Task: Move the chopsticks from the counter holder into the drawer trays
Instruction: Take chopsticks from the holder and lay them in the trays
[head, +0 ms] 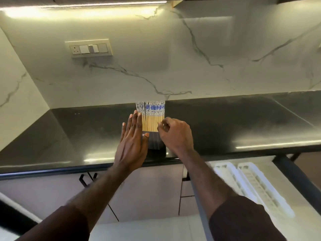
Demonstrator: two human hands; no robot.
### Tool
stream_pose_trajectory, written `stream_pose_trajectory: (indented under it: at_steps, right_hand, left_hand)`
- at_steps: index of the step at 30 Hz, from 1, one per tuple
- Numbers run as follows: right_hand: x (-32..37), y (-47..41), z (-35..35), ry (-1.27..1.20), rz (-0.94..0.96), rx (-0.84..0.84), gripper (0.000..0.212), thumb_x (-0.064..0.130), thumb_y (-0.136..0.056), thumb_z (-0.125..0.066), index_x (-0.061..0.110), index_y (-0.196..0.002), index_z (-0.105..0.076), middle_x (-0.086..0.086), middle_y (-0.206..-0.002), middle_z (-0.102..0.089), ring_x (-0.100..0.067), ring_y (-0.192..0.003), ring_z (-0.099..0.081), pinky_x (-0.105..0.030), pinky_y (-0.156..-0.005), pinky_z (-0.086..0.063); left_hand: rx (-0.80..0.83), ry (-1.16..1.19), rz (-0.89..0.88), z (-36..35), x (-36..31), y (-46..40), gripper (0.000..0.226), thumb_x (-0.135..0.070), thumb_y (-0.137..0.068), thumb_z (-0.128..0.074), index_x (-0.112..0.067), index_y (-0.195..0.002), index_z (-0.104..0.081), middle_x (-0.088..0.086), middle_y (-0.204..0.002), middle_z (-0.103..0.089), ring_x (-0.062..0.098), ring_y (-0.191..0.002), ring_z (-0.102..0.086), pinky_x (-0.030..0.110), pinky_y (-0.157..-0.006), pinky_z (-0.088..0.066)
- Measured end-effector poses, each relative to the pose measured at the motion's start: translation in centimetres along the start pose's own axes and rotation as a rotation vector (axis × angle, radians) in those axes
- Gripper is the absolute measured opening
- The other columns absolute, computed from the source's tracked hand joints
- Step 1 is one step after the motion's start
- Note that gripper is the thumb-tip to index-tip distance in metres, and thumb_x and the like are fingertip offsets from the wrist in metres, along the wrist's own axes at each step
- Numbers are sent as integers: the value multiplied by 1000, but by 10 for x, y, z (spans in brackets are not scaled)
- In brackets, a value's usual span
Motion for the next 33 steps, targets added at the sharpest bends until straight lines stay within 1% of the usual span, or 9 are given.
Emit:
stream_pose_trajectory:
  at_steps: [7, 12, 18, 20, 21, 23, 24, 29, 33]
  right_hand:
    - [-13, -81, -100, -117, -85, 181, 26, 30, -95, -56, 16, -116, -65, -2, -106, -71, -13, -92, -67, -31, -83, -57]
    - [-19, -112, -151, -133, -123, 293, 28, 25, -97, -55, 17, -122, -64, -3, -115, -71, -14, -101, -66, -25, -89, -49]
    - [-28, -122, -191, -85, -196, 362, 31, 24, -98, -52, 19, -127, -60, -3, -108, -72, -11, -84, -68, -28, -80, -59]
    - [-29, -123, -196, -57, -224, 350, 30, 26, -98, -52, 19, -126, -61, -2, -104, -72, -11, -84, -67, -30, -80, -59]
    - [-30, -123, -197, -45, -238, 345, 30, 26, -98, -52, 19, -125, -61, -2, -104, -72, -12, -86, -67, -30, -82, -58]
    - [-29, -123, -198, -26, -255, 340, 30, 26, -97, -52, 18, -125, -62, -1, -104, -72, -12, -88, -67, -27, -84, -56]
    - [-29, -123, -199, -18, -260, 334, 30, 26, -97, -53, 17, -125, -62, -1, -104, -72, -11, -88, -67, -26, -84, -55]
    - [-23, -118, -202, 2, -273, 326, 27, 25, -95, -57, 19, -120, -64, 0, -104, -72, -10, -90, -67, -25, -86, -55]
    - [-24, -116, -203, 11, -308, 342, 27, 26, -94, -59, 19, -120, -63, 0, -108, -71, -9, -95, -66, -21, -86, -50]
  left_hand:
    - [25, -4, 83, -30, 83, -98, 57, -27, -103, -30, -21, -148, 4, -1, -159, 3, 12, -147, 7, 38, -121, 2]
    - [77, 61, 175, -63, 129, -141, 54, -26, -104, -27, -14, -152, -4, 5, -161, -6, 11, -145, 10, 37, -121, 4]
    - [176, 244, 353, -100, 178, -173, 54, -30, -103, -36, -12, -151, -22, 8, -157, -28, 19, -148, -13, 39, -119, 3]
    - [148, 346, 382, -105, 187, -178, 50, -28, -100, -44, -14, -148, -32, 4, -145, -49, 19, -139, -39, 42, -120, -5]
    - [132, 429, 389, -107, 190, -180, 45, -26, -99, -48, -17, -143, -42, -1, -134, -60, 15, -127, -53, 45, -119, -17]
    - [126, 634, 434, -110, 190, -182, 33, -22, -95, -57, -19, -128, -59, -9, -111, -71, -1, -100, -66, 39, -102, -48]
    - [131, 717, 468, -112, 191, -182, 31, -19, -93, -62, -17, -123, -64, -8, -106, -72, -3, -94, -68, 33, -94, -54]
    - [105, 915, 557, -116, 201, -181, 24, -12, -85, -70, -10, -109, -71, -3, -97, -76, 6, -91, -72, 26, -83, -57]
    - [173, 888, 625, -117, 205, -184, 15, -14, -87, -68, -13, -101, -73, -5, -90, -76, 6, -85, -72, 22, -75, -56]
Point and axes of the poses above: each hand's wrist, its own y-axis away from the middle knuckle, its own z-axis out of the back of the hand, x = y × z, the point moved 7 cm from there along -y, towards the middle knuckle
